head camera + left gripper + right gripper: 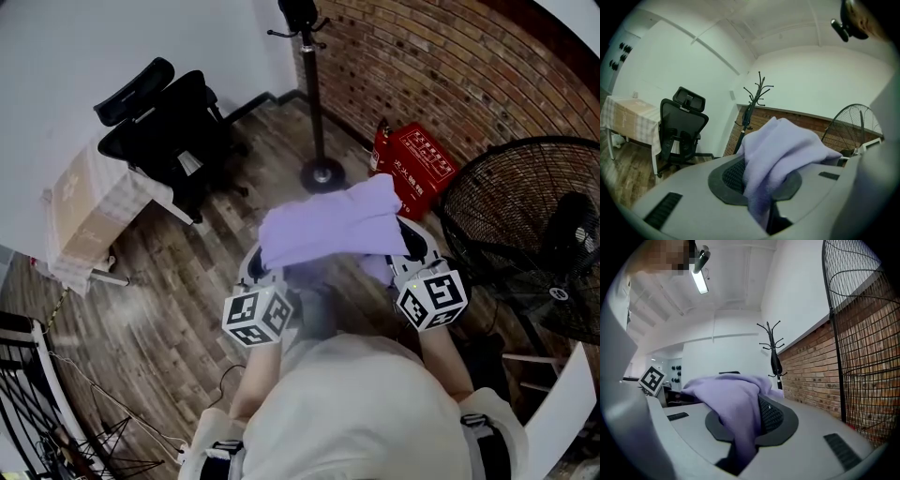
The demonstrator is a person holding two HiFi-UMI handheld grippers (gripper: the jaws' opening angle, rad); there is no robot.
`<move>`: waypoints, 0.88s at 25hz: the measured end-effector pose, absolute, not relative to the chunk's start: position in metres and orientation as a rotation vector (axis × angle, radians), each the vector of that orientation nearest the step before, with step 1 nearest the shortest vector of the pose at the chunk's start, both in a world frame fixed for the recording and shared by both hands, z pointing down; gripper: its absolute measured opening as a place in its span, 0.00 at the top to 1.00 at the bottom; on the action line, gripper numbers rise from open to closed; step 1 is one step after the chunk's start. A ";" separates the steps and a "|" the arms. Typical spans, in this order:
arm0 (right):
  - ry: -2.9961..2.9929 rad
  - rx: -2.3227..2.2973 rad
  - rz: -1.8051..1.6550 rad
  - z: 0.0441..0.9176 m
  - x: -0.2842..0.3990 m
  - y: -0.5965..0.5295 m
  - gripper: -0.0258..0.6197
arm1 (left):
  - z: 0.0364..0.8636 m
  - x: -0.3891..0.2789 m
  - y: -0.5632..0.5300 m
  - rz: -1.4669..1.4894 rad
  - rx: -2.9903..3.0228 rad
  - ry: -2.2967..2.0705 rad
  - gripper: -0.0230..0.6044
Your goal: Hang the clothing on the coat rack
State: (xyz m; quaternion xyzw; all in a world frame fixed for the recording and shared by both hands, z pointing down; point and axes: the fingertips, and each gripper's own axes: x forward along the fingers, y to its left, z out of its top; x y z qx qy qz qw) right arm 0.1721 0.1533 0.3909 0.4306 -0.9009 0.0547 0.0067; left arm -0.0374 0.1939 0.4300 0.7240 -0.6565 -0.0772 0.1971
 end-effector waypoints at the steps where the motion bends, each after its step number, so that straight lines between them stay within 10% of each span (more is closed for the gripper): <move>1: -2.816 1.349 0.171 0.392 0.171 0.149 0.89 | 0.431 -0.039 0.189 -0.217 2.029 -1.837 0.88; 22: -2.776 1.421 0.102 0.369 0.094 -0.013 0.89 | 0.407 -0.117 0.017 -0.246 2.102 -1.800 0.88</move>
